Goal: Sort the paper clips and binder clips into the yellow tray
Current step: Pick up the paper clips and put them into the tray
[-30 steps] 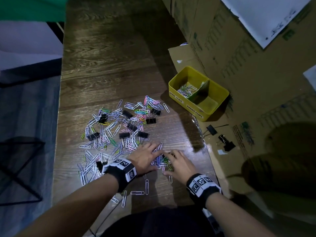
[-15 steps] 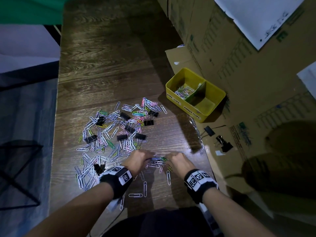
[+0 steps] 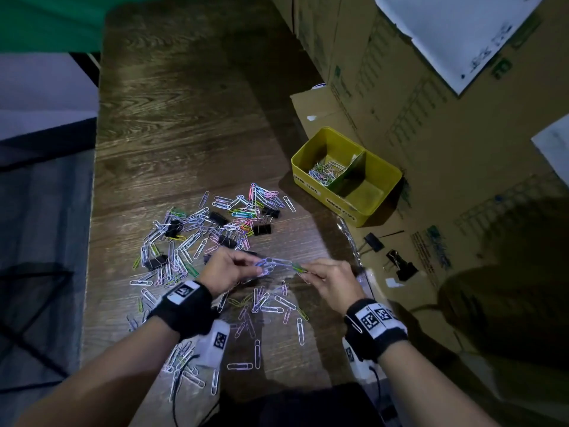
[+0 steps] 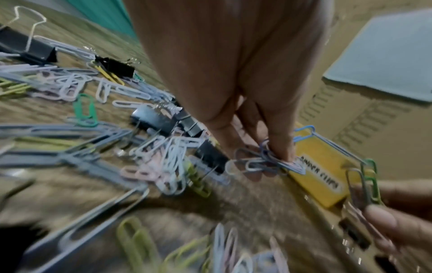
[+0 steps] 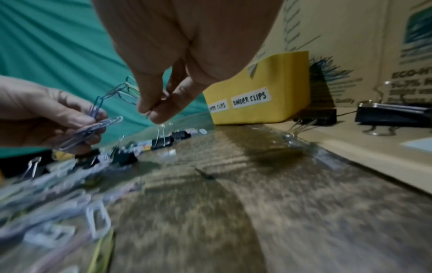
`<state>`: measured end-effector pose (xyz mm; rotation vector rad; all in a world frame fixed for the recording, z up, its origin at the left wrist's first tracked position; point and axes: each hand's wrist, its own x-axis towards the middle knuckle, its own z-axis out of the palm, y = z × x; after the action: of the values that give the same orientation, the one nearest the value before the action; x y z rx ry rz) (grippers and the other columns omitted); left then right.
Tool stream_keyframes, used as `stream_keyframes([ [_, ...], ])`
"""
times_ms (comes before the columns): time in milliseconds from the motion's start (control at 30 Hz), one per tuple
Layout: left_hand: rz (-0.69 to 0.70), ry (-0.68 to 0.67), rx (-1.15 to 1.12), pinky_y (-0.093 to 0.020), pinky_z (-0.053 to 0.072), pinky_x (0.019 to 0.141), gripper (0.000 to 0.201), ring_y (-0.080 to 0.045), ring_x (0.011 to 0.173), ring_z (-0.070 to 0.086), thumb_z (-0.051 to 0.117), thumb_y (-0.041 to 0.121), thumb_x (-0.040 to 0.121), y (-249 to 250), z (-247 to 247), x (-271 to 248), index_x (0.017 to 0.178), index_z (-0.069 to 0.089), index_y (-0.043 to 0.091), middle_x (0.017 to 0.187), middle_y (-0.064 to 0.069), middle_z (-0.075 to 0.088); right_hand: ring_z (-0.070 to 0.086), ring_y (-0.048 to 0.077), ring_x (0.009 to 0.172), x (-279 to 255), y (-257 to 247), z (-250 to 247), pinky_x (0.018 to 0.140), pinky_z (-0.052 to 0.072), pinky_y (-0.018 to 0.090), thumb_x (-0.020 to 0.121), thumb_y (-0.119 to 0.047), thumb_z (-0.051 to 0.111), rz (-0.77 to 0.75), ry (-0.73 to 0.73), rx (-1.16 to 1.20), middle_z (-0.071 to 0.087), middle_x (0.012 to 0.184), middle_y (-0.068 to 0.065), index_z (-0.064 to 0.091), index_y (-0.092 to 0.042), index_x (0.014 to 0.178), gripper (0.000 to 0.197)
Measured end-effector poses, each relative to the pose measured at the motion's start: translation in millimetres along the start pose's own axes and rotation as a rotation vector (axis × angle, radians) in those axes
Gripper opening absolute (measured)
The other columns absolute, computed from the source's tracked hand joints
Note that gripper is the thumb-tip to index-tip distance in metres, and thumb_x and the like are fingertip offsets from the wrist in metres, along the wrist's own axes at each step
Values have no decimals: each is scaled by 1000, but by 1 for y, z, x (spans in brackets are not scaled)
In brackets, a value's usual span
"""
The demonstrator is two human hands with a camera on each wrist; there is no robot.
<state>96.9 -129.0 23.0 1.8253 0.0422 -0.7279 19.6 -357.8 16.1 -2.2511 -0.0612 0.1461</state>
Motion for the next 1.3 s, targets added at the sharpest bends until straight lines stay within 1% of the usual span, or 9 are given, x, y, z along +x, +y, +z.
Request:
stream_keyframes([
  [233,99,-46,-210,-25,54,62,19,-15,63,63,75,5,61,89,-2,37,79,75,11,73,-6,73,65,12,87,34,-41,-41,78,55,17,79,-6,71,75,257,286,64,99,-4,63,-11,109,32],
  [467,129,-57,-416,-22,56,55,15,-14,56,67,60,-12,79,176,39,117,86,66,1,64,-4,71,63,-6,62,111,-57,-91,65,53,14,81,0,70,225,560,591,70,87,2,68,1,105,25],
  [533,111,-21,-359,-23,54,53,15,-15,54,65,62,-11,79,181,49,143,81,67,2,63,-6,70,63,-3,63,133,-52,-107,67,53,13,84,-1,67,255,519,535,68,88,4,66,3,108,24],
  [767,48,-52,149,-41,49,72,15,-26,71,56,65,11,80,166,56,196,73,74,22,82,-18,67,60,22,104,199,-11,-120,90,52,39,88,-14,62,459,267,-85,63,117,8,64,-15,115,27],
  [900,110,37,35,-38,52,82,17,-22,77,62,54,1,89,161,49,176,99,68,3,86,-17,66,57,26,111,202,-9,-112,97,47,42,91,-16,58,437,99,-267,59,124,11,61,-14,120,29],
  [1000,222,53,94,-32,55,81,17,-19,86,66,55,3,90,146,40,145,100,68,7,96,-11,70,61,23,109,192,-13,-109,93,50,34,91,-17,59,352,133,-261,61,125,10,62,-13,121,30],
  [1167,578,-54,571,-16,40,82,19,-17,92,61,57,0,82,91,36,81,96,69,8,97,-5,66,63,15,96,148,-41,-92,93,44,23,89,-17,60,106,135,-148,70,108,5,69,-16,111,23],
  [1233,606,-198,743,-25,43,88,23,-26,95,59,55,4,82,58,36,56,102,65,7,99,-11,64,65,14,87,121,-47,-78,89,50,27,87,-18,62,61,66,-114,72,99,4,72,-18,105,20],
  [1300,552,-304,927,-40,44,96,38,-29,111,53,53,18,87,13,36,37,124,54,12,122,-12,56,65,12,82,91,-49,-58,84,52,26,87,-21,64,74,-93,-124,73,95,3,72,-19,102,17],
])
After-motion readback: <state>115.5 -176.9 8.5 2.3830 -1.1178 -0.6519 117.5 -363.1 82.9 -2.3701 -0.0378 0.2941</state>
